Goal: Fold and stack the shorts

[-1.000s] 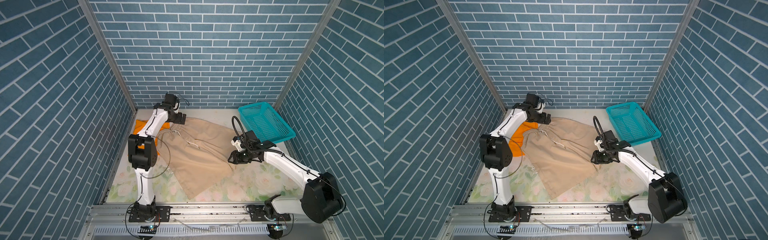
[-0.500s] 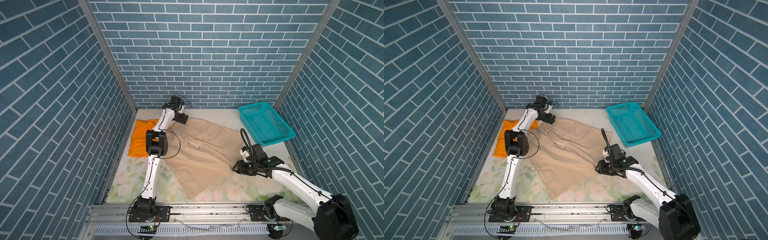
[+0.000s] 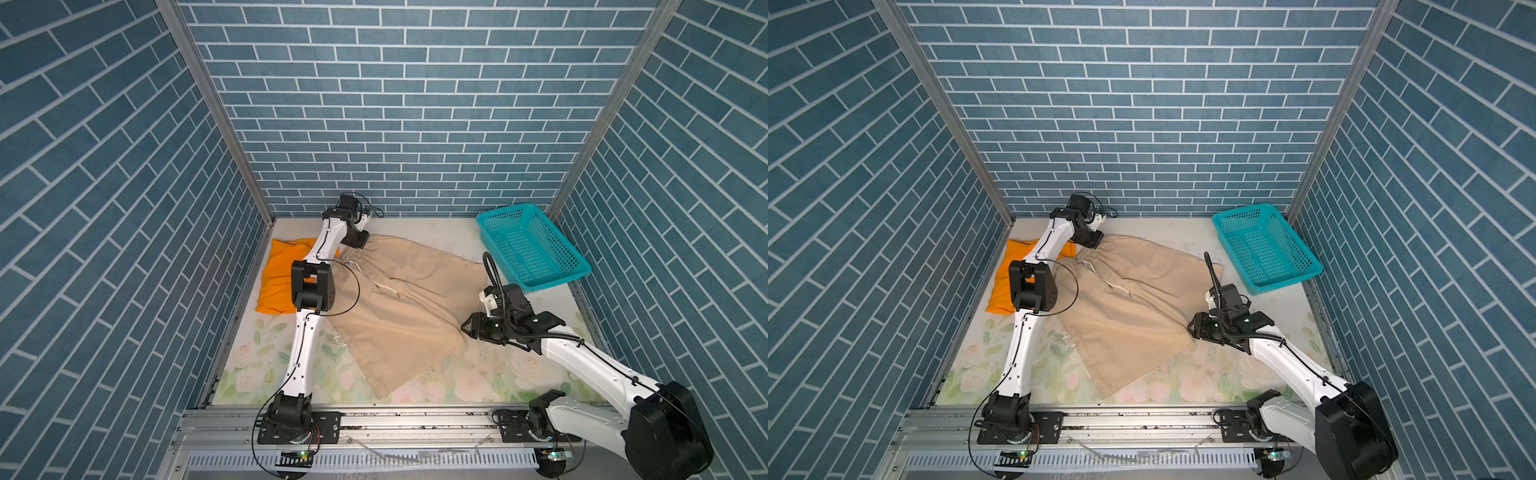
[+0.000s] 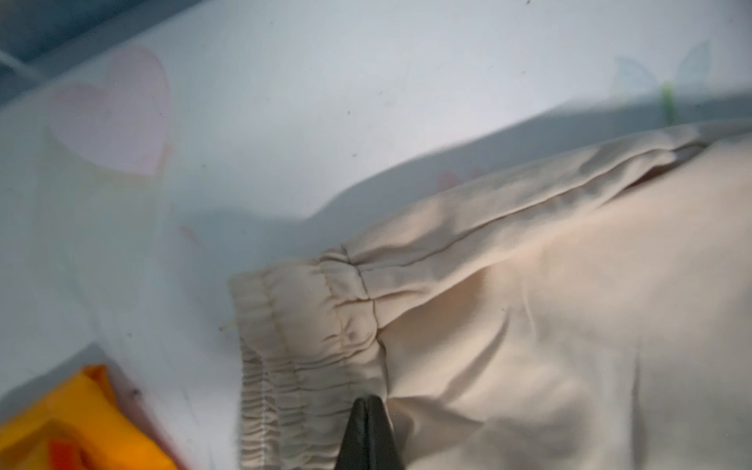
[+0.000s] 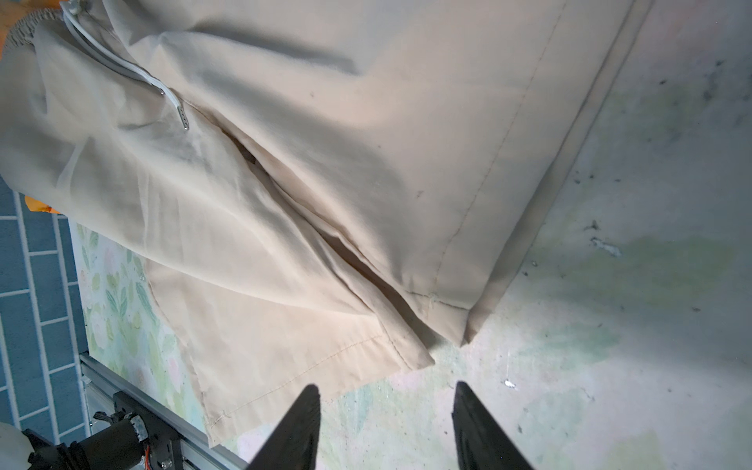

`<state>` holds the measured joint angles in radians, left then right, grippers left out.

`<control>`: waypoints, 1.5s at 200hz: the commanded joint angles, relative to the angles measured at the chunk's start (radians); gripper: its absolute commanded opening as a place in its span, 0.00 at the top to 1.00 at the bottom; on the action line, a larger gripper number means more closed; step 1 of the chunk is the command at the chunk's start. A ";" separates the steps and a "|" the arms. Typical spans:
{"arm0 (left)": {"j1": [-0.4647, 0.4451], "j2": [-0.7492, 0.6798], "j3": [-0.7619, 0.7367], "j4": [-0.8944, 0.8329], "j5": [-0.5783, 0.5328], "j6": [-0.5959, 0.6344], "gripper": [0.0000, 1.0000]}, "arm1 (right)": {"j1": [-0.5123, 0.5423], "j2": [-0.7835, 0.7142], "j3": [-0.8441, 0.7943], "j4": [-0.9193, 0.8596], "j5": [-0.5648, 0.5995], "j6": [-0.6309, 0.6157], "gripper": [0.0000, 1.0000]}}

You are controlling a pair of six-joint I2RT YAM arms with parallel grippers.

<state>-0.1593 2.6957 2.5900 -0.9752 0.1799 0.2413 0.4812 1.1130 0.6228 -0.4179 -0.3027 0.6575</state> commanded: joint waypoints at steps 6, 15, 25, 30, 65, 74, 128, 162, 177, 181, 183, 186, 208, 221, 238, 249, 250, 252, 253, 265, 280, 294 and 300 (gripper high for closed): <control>0.010 0.013 0.024 -0.066 -0.061 -0.025 1.00 | -0.003 0.011 0.015 -0.021 0.039 0.024 0.46; 0.020 -0.009 0.024 -0.068 -0.095 -0.050 1.00 | -0.003 0.018 0.023 -0.054 0.067 0.022 0.46; 0.031 -0.036 0.024 -0.072 -0.169 -0.076 1.00 | -0.006 0.024 0.032 -0.092 0.102 0.026 0.46; 0.036 -0.051 0.022 -0.076 -0.216 -0.085 1.00 | -0.011 0.024 0.036 -0.107 0.115 0.028 0.45; 0.076 -0.170 0.033 -0.175 -0.336 -0.165 1.00 | -0.038 0.075 0.065 -0.146 0.096 -0.016 0.39; 0.093 -0.218 0.000 -0.189 -0.284 -0.203 0.72 | -0.032 0.112 0.074 -0.143 0.062 -0.043 0.39; 0.159 -0.432 -0.313 -0.113 -0.139 -0.299 0.07 | 0.256 0.185 0.128 -0.182 0.092 -0.035 0.36; 0.164 -0.466 -0.455 -0.076 -0.088 -0.318 0.11 | 0.439 0.214 0.106 -0.174 0.172 0.056 0.35; 0.164 -0.481 -0.507 -0.060 -0.072 -0.320 0.12 | 0.449 0.240 0.080 -0.132 0.182 0.095 0.35; 0.164 -0.486 -0.524 -0.054 -0.068 -0.320 0.12 | 0.450 0.240 0.073 -0.120 0.188 0.106 0.35; 0.164 -0.489 -0.532 -0.051 -0.068 -0.321 0.12 | 0.450 0.239 0.067 -0.108 0.196 0.115 0.35; 0.164 -0.493 -0.543 -0.048 -0.069 -0.321 0.12 | 0.450 0.238 0.063 -0.101 0.201 0.122 0.34; 0.166 -0.514 -0.617 -0.023 -0.086 -0.325 0.13 | 0.443 0.234 0.034 -0.050 0.307 0.172 0.31; 0.168 -0.526 -0.654 -0.007 -0.075 -0.331 0.13 | 0.427 0.263 0.038 -0.038 0.344 0.175 0.30; 0.170 -0.536 -0.686 0.009 -0.059 -0.339 0.18 | 0.388 0.303 0.024 0.025 0.359 0.177 0.31; 0.173 -0.538 -0.696 0.007 -0.050 -0.345 0.23 | 0.348 0.323 0.009 0.070 0.345 0.173 0.35; 0.174 -0.538 -0.696 0.008 -0.050 -0.346 0.24 | 0.344 0.324 0.009 0.074 0.343 0.172 0.35; 0.174 -0.539 -0.698 0.009 -0.048 -0.348 0.25 | 0.335 0.327 0.007 0.083 0.340 0.170 0.36; 0.175 -0.539 -0.700 0.009 -0.047 -0.348 0.26 | 0.331 0.327 0.006 0.087 0.338 0.169 0.36; 0.178 -0.544 -0.716 0.015 -0.035 -0.351 0.38 | 0.292 0.336 -0.002 0.130 0.324 0.148 0.40; 0.181 -0.552 -0.737 0.021 -0.026 -0.357 0.59 | 0.243 0.356 0.006 0.167 0.304 0.105 0.46; 0.186 -0.567 -0.757 0.033 -0.013 -0.368 0.79 | 0.197 0.402 0.046 0.175 0.278 0.047 0.49; 0.188 -0.574 -0.766 0.039 -0.007 -0.374 0.89 | 0.180 0.430 0.071 0.167 0.267 0.019 0.50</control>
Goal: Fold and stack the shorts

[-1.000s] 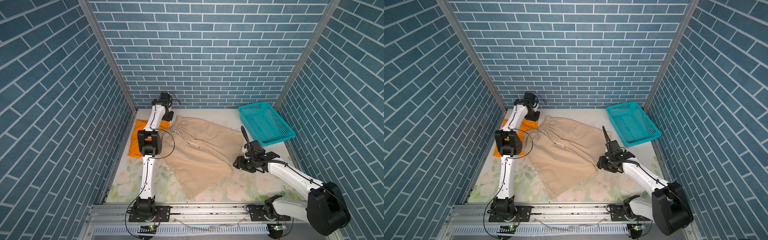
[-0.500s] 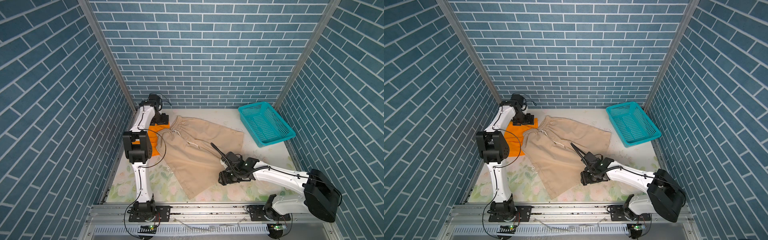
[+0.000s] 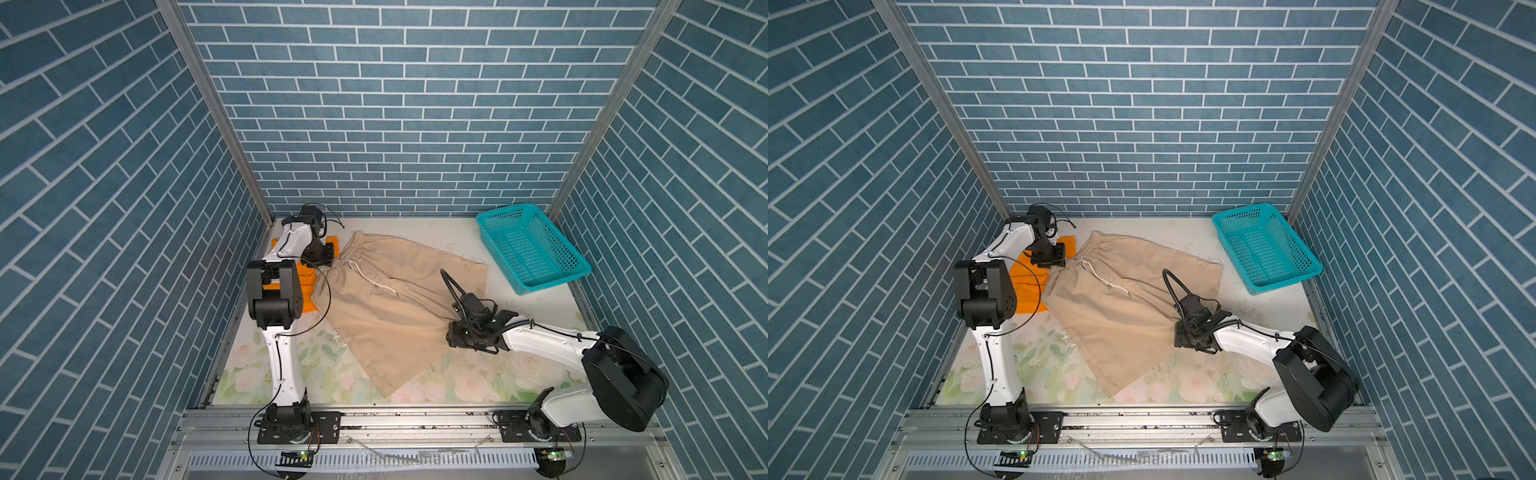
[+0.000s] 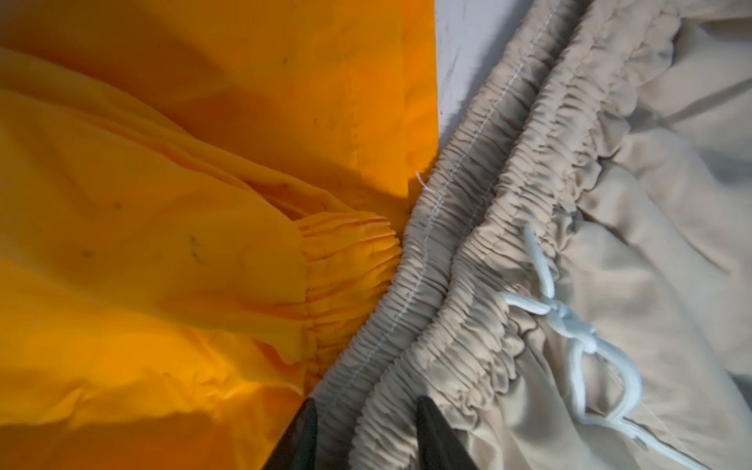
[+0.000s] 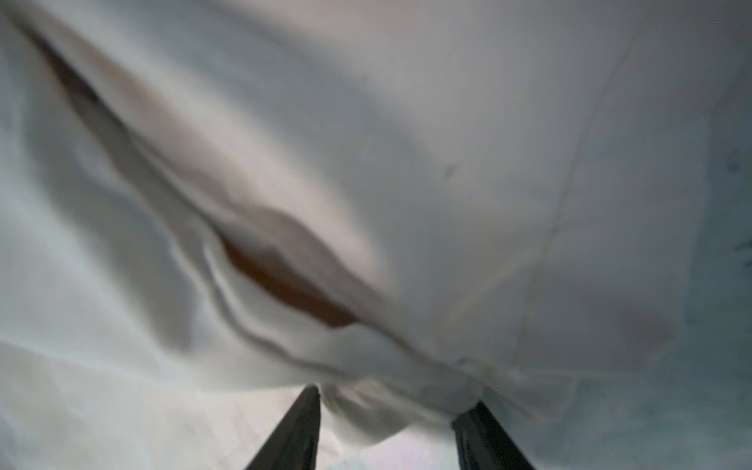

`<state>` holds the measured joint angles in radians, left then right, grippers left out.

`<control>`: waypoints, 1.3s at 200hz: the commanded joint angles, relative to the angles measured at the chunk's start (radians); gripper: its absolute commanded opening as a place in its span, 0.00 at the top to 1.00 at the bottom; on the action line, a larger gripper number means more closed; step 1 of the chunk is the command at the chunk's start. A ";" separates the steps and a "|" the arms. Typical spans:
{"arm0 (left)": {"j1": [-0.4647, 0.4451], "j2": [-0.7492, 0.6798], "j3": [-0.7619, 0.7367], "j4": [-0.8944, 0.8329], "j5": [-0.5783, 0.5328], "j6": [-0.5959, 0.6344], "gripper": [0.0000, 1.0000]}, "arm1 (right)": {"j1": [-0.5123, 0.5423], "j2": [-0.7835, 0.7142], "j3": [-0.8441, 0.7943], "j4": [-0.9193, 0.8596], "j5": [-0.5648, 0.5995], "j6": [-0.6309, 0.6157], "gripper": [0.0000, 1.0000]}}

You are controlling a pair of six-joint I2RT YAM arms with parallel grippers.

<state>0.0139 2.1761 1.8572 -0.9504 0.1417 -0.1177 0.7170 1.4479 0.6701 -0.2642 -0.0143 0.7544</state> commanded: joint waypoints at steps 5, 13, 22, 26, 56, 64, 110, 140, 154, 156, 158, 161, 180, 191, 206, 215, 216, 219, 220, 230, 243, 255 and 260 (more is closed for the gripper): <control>0.017 -0.062 -0.043 0.020 0.033 -0.020 0.95 | -0.069 0.122 0.049 0.007 -0.029 -0.099 0.51; 0.021 -0.079 -0.059 0.030 0.033 -0.028 1.00 | -0.086 0.167 0.092 0.000 -0.048 -0.136 0.51; 0.027 -0.101 -0.082 0.045 0.027 -0.037 1.00 | -0.106 0.221 0.142 -0.007 -0.067 -0.173 0.51; 0.030 -0.112 -0.094 0.052 0.021 -0.042 1.00 | -0.114 0.244 0.165 -0.009 -0.068 -0.188 0.51; 0.059 -0.221 -0.227 0.123 -0.046 -0.101 1.00 | -0.178 0.382 0.352 -0.036 -0.136 -0.291 0.50; 0.064 -0.264 -0.284 0.153 -0.060 -0.119 1.00 | -0.200 0.410 0.400 -0.039 -0.156 -0.309 0.50; 0.066 -0.472 -0.552 0.288 -0.008 -0.209 1.00 | -0.256 0.393 0.510 -0.212 -0.208 -0.386 0.45; 0.065 -0.561 -0.702 0.372 0.004 -0.262 1.00 | -0.254 0.227 0.346 -0.300 -0.297 -0.326 0.42; 0.066 -0.571 -0.731 0.377 0.005 -0.263 1.00 | -0.235 0.092 0.222 -0.298 -0.318 -0.251 0.41; 0.066 -0.572 -0.734 0.377 0.004 -0.263 1.00 | -0.231 0.070 0.205 -0.299 -0.318 -0.239 0.40; 0.066 -0.572 -0.737 0.377 0.004 -0.262 1.00 | -0.227 0.050 0.190 -0.300 -0.317 -0.227 0.40; 0.066 -0.572 -0.741 0.379 0.004 -0.261 1.00 | -0.220 0.025 0.168 -0.303 -0.315 -0.208 0.40; 0.066 -0.577 -0.750 0.381 -0.023 -0.250 1.00 | -0.133 -0.143 0.068 -0.315 -0.279 -0.082 0.38; 0.068 -0.575 -0.734 0.375 -0.041 -0.243 1.00 | -0.057 -0.196 0.038 -0.297 -0.257 0.000 0.37; 0.069 -0.567 -0.701 0.360 -0.037 -0.238 1.00 | 0.045 -0.198 0.015 -0.231 -0.243 0.094 0.37; 0.069 -0.564 -0.689 0.370 -0.026 -0.239 1.00 | 0.097 -0.171 0.012 -0.190 -0.229 0.137 0.37; 0.069 -0.565 -0.688 0.371 -0.025 -0.239 1.00 | 0.102 -0.167 0.012 -0.186 -0.227 0.138 0.37; 0.069 -0.565 -0.684 0.373 -0.022 -0.240 1.00 | 0.116 -0.153 0.015 -0.175 -0.223 0.148 0.37; 0.069 -0.566 -0.682 0.374 -0.021 -0.240 1.00 | 0.121 -0.149 0.017 -0.174 -0.222 0.149 0.37; 0.069 -0.560 -0.666 0.373 -0.017 -0.237 1.00 | 0.159 -0.101 0.036 -0.150 -0.209 0.170 0.37; 0.069 -0.555 -0.649 0.364 -0.022 -0.231 1.00 | 0.195 -0.040 0.063 -0.139 -0.183 0.182 0.36; 0.069 -0.559 -0.646 0.366 -0.032 -0.228 1.00 | 0.216 0.014 0.096 -0.141 -0.169 0.182 0.36; 0.069 -0.559 -0.645 0.366 -0.033 -0.223 1.00 | 0.223 0.034 0.110 -0.140 -0.167 0.184 0.36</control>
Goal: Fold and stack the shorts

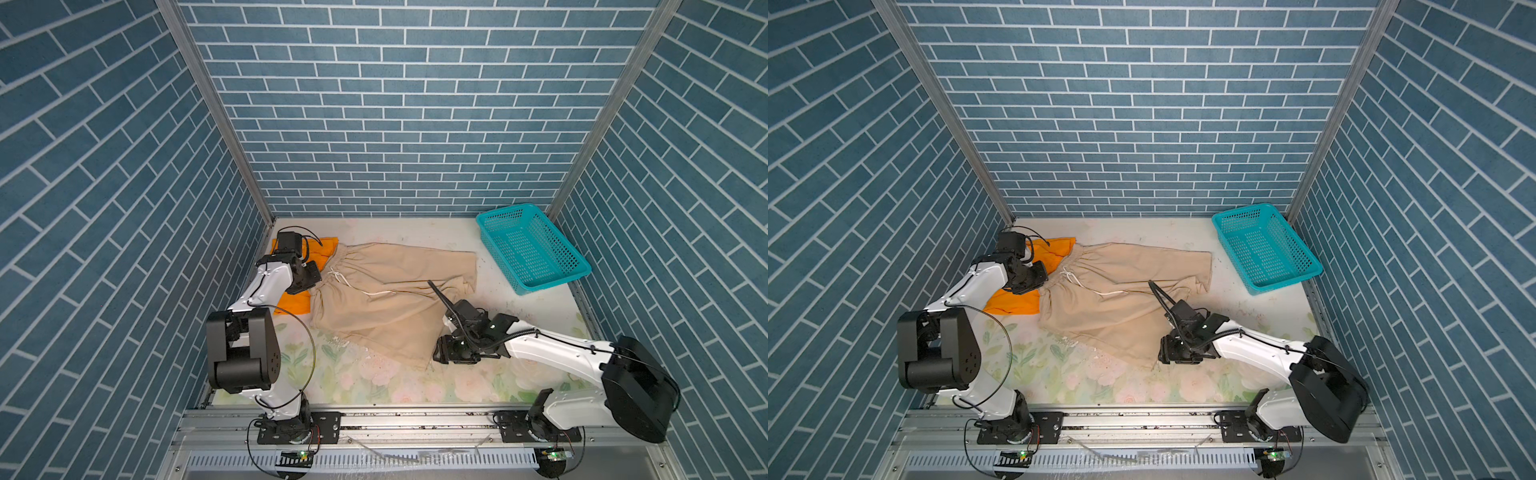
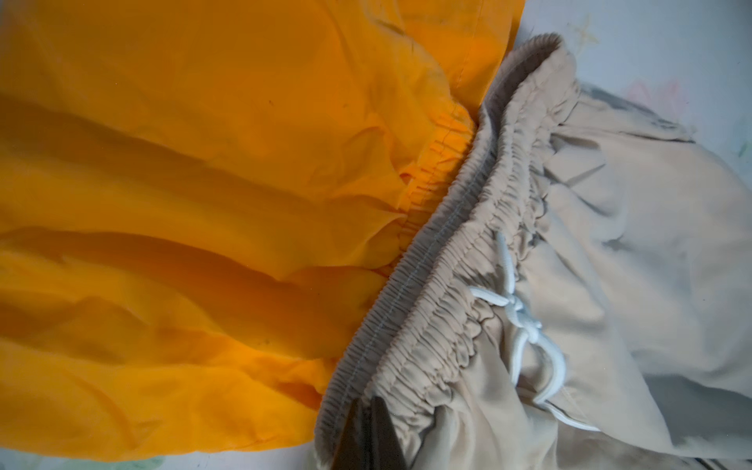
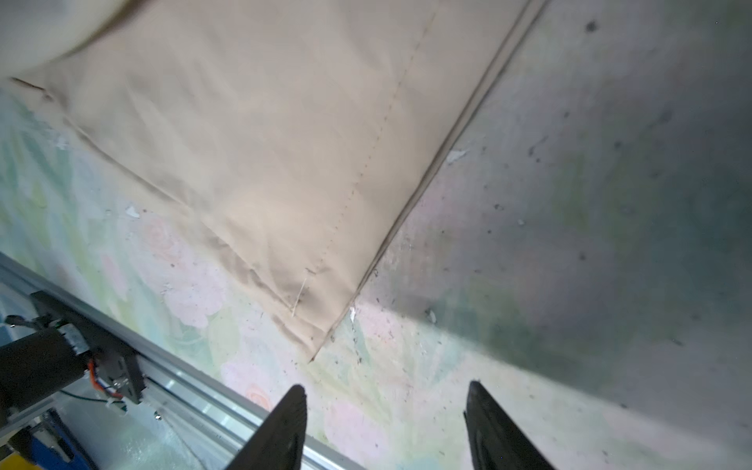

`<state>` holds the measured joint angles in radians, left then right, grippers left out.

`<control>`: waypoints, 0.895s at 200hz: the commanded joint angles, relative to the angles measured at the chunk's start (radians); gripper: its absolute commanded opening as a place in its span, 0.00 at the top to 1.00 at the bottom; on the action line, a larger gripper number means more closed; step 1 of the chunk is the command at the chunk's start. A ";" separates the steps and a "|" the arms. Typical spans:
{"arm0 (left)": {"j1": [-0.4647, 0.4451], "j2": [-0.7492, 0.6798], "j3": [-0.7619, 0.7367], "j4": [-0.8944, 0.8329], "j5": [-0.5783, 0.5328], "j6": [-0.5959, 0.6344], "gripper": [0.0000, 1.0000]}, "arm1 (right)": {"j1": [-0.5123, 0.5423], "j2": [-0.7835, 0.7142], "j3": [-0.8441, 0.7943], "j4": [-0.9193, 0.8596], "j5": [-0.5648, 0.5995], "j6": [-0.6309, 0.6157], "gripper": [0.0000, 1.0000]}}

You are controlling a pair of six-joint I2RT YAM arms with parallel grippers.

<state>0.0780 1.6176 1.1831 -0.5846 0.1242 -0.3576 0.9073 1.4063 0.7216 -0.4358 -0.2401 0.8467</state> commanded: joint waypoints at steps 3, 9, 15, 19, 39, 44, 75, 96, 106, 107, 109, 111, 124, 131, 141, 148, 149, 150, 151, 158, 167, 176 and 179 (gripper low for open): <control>0.005 0.000 0.030 -0.001 -0.017 0.019 1.00 | 0.036 0.090 0.070 0.033 0.059 0.091 0.36; 0.005 0.000 0.031 -0.005 -0.023 0.024 1.00 | 0.046 0.112 0.087 0.036 0.059 0.093 0.36; 0.005 -0.001 0.032 -0.011 -0.035 0.028 1.00 | 0.053 0.135 0.102 0.044 0.060 0.095 0.36; 0.005 -0.001 0.031 -0.014 -0.042 0.031 1.00 | 0.058 0.150 0.112 0.044 0.060 0.095 0.36; 0.006 -0.006 0.021 -0.019 -0.071 0.040 1.00 | 0.089 0.242 0.194 -0.034 0.088 0.075 0.37; 0.006 -0.007 0.016 -0.017 -0.074 0.041 1.00 | 0.097 0.265 0.215 -0.062 0.095 0.068 0.37; 0.008 -0.017 0.004 -0.013 -0.080 0.043 1.00 | 0.153 0.375 0.303 -0.196 0.137 0.052 0.46; 0.008 -0.020 0.001 -0.017 -0.092 0.044 1.00 | 0.173 0.398 0.308 -0.269 0.147 0.060 0.59; 0.008 -0.022 -0.002 -0.014 -0.095 0.046 1.00 | 0.177 0.387 0.286 -0.276 0.147 0.072 0.72; 0.008 -0.023 -0.002 -0.015 -0.095 0.045 1.00 | 0.177 0.385 0.283 -0.276 0.147 0.073 0.73; 0.008 -0.023 -0.003 -0.015 -0.095 0.046 1.00 | 0.177 0.382 0.276 -0.277 0.147 0.076 0.76; 0.008 -0.022 -0.003 -0.015 -0.096 0.044 1.00 | 0.179 0.378 0.271 -0.278 0.147 0.078 0.78; 0.008 -0.017 -0.002 -0.021 -0.097 0.046 1.00 | 0.180 0.338 0.238 -0.298 0.147 0.093 0.92; 0.007 -0.014 0.002 -0.029 -0.103 0.046 1.00 | 0.181 0.307 0.221 -0.321 0.147 0.099 0.99; 0.007 -0.011 0.011 -0.048 -0.108 0.050 1.00 | 0.183 0.248 0.194 -0.350 0.147 0.107 1.00; 0.004 -0.004 0.021 -0.076 -0.123 0.055 1.00 | 0.183 0.196 0.173 -0.369 0.147 0.117 1.00; 0.004 -0.003 0.025 -0.083 -0.126 0.055 1.00 | 0.183 0.189 0.170 -0.372 0.147 0.117 1.00; 0.003 -0.002 0.028 -0.088 -0.130 0.055 1.00 | 0.183 0.180 0.166 -0.375 0.147 0.119 1.00; 0.002 -0.001 0.030 -0.094 -0.134 0.055 1.00 | 0.183 0.176 0.162 -0.377 0.147 0.120 1.00; -0.001 0.012 0.050 -0.133 -0.160 0.058 1.00 | 0.187 0.117 0.141 -0.396 0.147 0.128 1.00; -0.008 0.020 0.064 -0.173 -0.183 0.064 1.00 | 0.192 0.045 0.117 -0.420 0.147 0.138 1.00; -0.013 0.022 0.072 -0.200 -0.209 0.068 1.00 | 0.197 -0.024 0.098 -0.442 0.140 0.148 1.00; -0.015 0.020 0.071 -0.206 -0.215 0.069 1.00 | 0.199 -0.046 0.091 -0.450 0.136 0.151 1.00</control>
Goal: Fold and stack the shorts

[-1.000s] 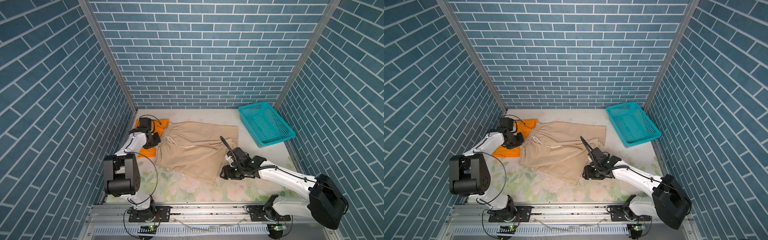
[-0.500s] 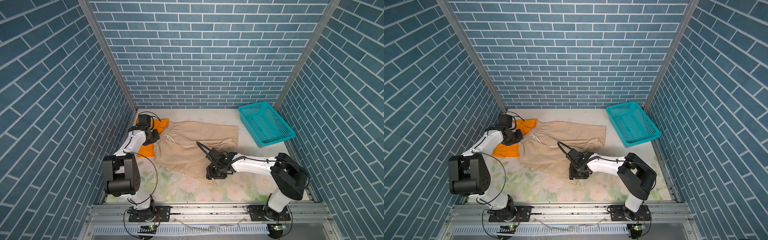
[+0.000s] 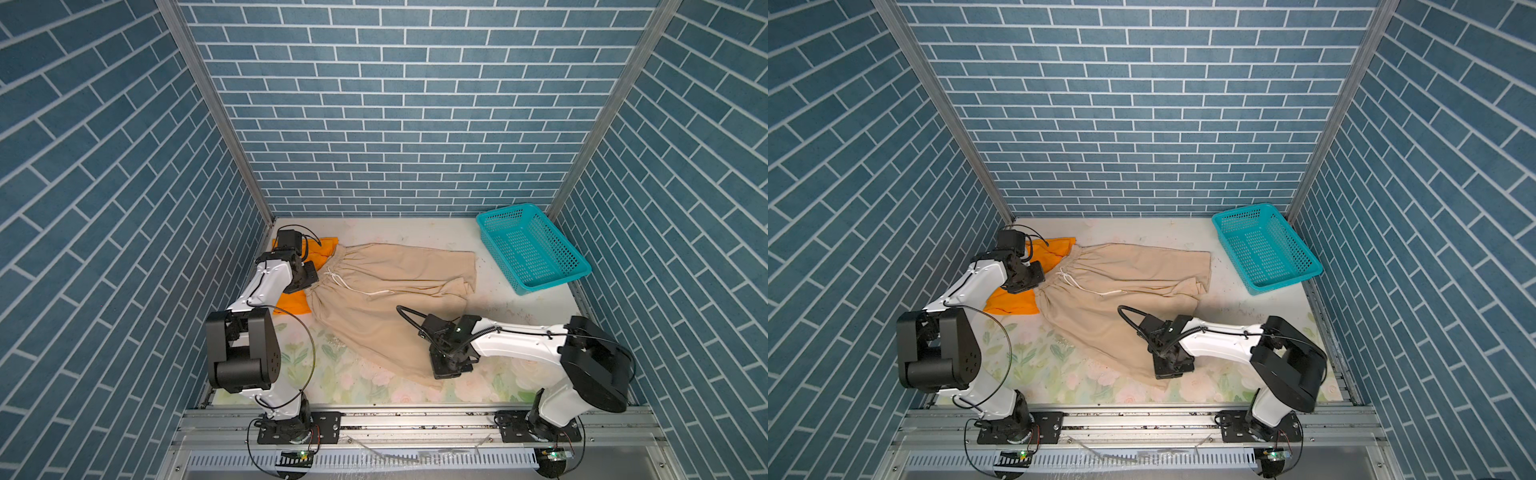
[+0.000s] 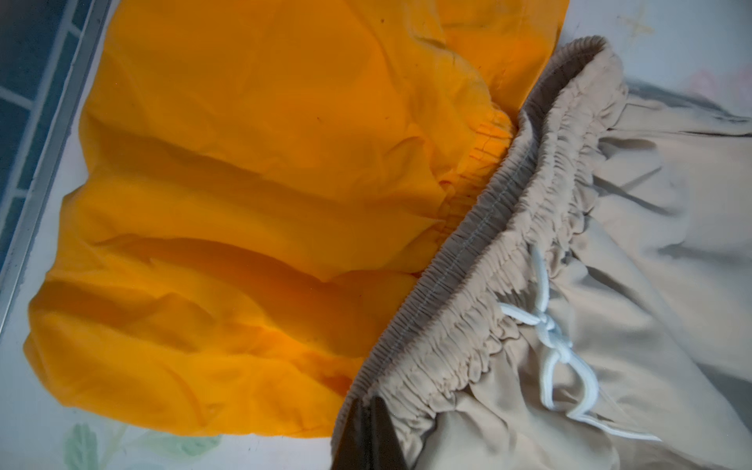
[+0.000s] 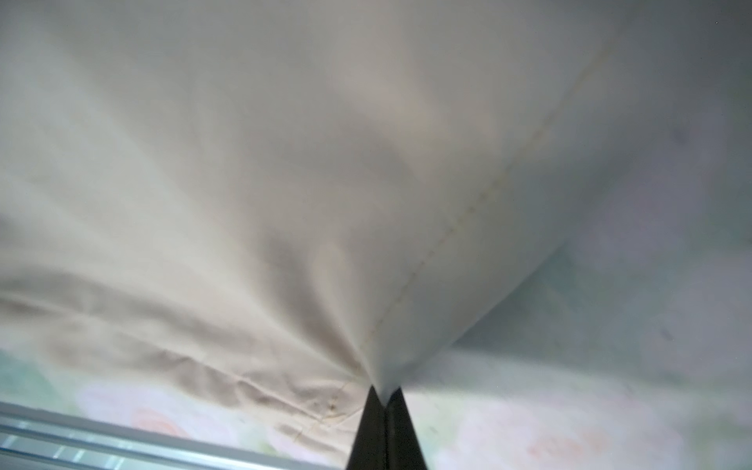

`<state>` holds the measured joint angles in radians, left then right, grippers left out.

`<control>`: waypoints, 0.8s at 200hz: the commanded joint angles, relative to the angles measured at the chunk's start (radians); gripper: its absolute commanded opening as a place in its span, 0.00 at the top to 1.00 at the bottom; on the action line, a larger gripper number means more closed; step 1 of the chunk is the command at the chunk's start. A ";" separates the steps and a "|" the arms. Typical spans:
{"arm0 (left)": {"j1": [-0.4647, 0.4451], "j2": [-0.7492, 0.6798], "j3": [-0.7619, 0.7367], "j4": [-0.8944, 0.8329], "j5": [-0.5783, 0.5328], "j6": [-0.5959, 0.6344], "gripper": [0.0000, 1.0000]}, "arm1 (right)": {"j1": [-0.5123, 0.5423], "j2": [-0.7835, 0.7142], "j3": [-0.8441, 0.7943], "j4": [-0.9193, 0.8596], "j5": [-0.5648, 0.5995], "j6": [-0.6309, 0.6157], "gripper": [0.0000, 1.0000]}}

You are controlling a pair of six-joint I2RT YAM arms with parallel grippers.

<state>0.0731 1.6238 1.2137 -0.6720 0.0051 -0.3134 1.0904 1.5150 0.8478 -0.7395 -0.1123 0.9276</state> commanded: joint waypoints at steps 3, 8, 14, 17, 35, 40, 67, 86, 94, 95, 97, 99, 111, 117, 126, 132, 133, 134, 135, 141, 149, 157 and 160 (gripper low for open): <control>-0.011 0.011 0.041 -0.125 -0.100 0.024 1.00 | 0.017 -0.174 -0.041 -0.155 0.003 0.073 1.00; -0.010 0.005 0.040 -0.136 -0.105 0.024 1.00 | 0.020 -0.213 -0.048 -0.170 -0.006 0.076 1.00; -0.010 -0.005 0.041 -0.149 -0.107 0.025 1.00 | 0.023 -0.256 -0.055 -0.190 -0.018 0.078 1.00; -0.010 -0.009 0.041 -0.158 -0.110 0.024 1.00 | 0.025 -0.277 -0.057 -0.204 -0.021 0.079 1.00; -0.011 -0.057 0.048 -0.207 -0.120 0.024 1.00 | 0.029 -0.396 -0.042 -0.315 -0.013 0.081 1.00; -0.011 -0.069 0.053 -0.229 -0.124 0.025 1.00 | 0.029 -0.426 -0.033 -0.351 -0.005 0.080 1.00; -0.020 -0.144 0.065 -0.318 -0.120 0.019 1.00 | 0.030 -0.545 0.051 -0.528 0.097 0.072 1.00; -0.035 -0.213 0.047 -0.339 -0.112 0.010 1.00 | 0.029 -0.590 0.096 -0.567 0.139 0.061 1.00; -0.042 -0.239 0.039 -0.329 -0.090 0.007 1.00 | 0.029 -0.605 0.101 -0.568 0.153 0.058 1.00; -0.042 -0.242 0.038 -0.327 -0.086 0.007 1.00 | 0.029 -0.607 0.101 -0.567 0.155 0.057 1.00; -0.043 -0.248 0.035 -0.323 -0.081 0.005 1.00 | 0.030 -0.610 0.103 -0.566 0.158 0.055 1.00; -0.046 -0.252 0.033 -0.319 -0.073 0.003 1.00 | 0.028 -0.613 0.102 -0.565 0.161 0.054 1.00; -0.064 -0.275 0.022 -0.291 -0.039 -0.008 1.00 | 0.021 -0.622 0.109 -0.566 0.190 0.035 1.00; -0.075 -0.278 0.022 -0.283 -0.028 -0.011 0.99 | 0.014 -0.622 0.116 -0.574 0.208 0.032 1.00; -0.092 -0.269 0.033 -0.288 -0.030 -0.013 0.99 | -0.002 -0.624 0.127 -0.578 0.215 0.023 1.00; -0.098 -0.257 0.046 -0.302 -0.037 -0.013 0.99 | -0.011 -0.629 0.137 -0.578 0.226 0.021 1.00; -0.099 -0.255 0.047 -0.304 -0.039 -0.011 0.99 | -0.011 -0.630 0.138 -0.577 0.228 0.021 1.00; -0.099 -0.254 0.050 -0.306 -0.040 -0.011 0.99 | -0.013 -0.632 0.140 -0.578 0.230 0.021 1.00; -0.100 -0.252 0.053 -0.309 -0.041 -0.010 0.99 | -0.014 -0.632 0.142 -0.577 0.232 0.020 1.00; -0.101 -0.240 0.067 -0.325 -0.051 -0.007 0.99 | -0.022 -0.640 0.155 -0.578 0.241 0.015 1.00; -0.101 -0.229 0.087 -0.350 -0.080 0.000 0.99 | -0.030 -0.649 0.174 -0.586 0.261 0.009 1.00; -0.101 -0.222 0.105 -0.372 -0.111 0.003 0.99 | -0.039 -0.655 0.198 -0.601 0.291 0.005 1.00; -0.101 -0.222 0.112 -0.379 -0.117 0.004 0.99 | -0.043 -0.657 0.207 -0.607 0.302 0.002 1.00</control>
<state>-0.0292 1.3785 1.2659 -0.9913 -0.0231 -0.3180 1.0706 0.8936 0.9817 -1.2358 0.0734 0.9520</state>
